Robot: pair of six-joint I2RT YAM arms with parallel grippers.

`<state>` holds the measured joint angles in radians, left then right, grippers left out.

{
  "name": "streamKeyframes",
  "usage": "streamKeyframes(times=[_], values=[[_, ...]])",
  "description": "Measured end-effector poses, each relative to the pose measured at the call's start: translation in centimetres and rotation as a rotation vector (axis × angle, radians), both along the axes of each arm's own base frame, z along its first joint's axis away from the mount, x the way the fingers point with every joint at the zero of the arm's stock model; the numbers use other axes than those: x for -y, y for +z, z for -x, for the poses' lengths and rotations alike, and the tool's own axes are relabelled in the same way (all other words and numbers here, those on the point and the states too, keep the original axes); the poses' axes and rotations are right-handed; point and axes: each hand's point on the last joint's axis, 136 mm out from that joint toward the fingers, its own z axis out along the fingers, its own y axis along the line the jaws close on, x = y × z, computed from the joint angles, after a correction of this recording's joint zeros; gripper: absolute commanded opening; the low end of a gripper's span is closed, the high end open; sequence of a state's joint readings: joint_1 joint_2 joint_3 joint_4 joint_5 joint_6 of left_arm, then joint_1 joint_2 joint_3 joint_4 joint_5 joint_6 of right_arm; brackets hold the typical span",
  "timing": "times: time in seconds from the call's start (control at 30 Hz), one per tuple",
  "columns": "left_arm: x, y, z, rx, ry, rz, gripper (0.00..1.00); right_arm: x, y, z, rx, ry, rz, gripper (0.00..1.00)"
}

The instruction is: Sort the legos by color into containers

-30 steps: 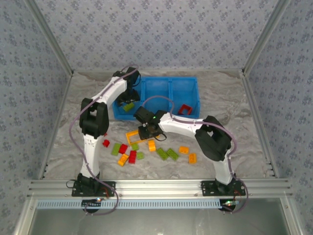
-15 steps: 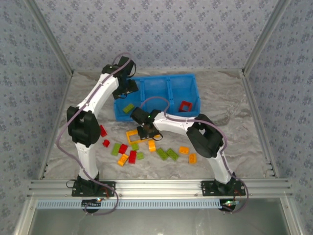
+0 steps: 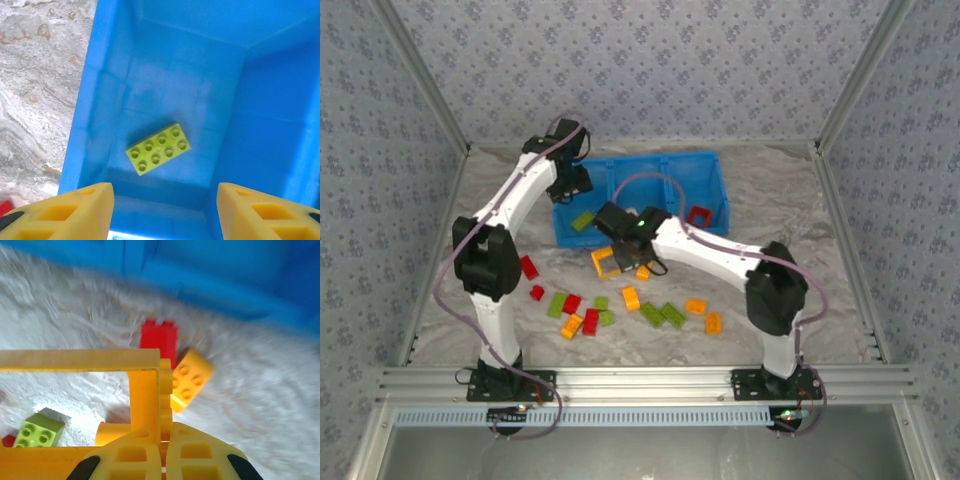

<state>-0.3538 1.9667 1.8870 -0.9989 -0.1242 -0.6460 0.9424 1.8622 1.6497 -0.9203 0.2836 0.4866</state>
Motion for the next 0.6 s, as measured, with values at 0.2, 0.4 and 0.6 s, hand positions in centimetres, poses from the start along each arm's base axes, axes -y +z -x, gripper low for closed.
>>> streamKeyframes(times=[0.2, 0.4, 0.6], values=[[0.4, 6.1, 3.0, 0.133, -0.041, 0.088, 0.58, 4.4, 6.3, -6.8, 0.235, 0.058, 0.105, 0.00], [-0.2, 7.9, 6.9, 0.175, -0.058, 0.142, 0.59, 4.9, 5.2, -13.7, 0.345, 0.171, 0.306, 0.00], [-0.7, 5.2, 9.4, 0.101, -0.046, 0.148, 0.59, 3.5, 2.3, -18.7, 0.398, 0.313, 0.469, 0.02]])
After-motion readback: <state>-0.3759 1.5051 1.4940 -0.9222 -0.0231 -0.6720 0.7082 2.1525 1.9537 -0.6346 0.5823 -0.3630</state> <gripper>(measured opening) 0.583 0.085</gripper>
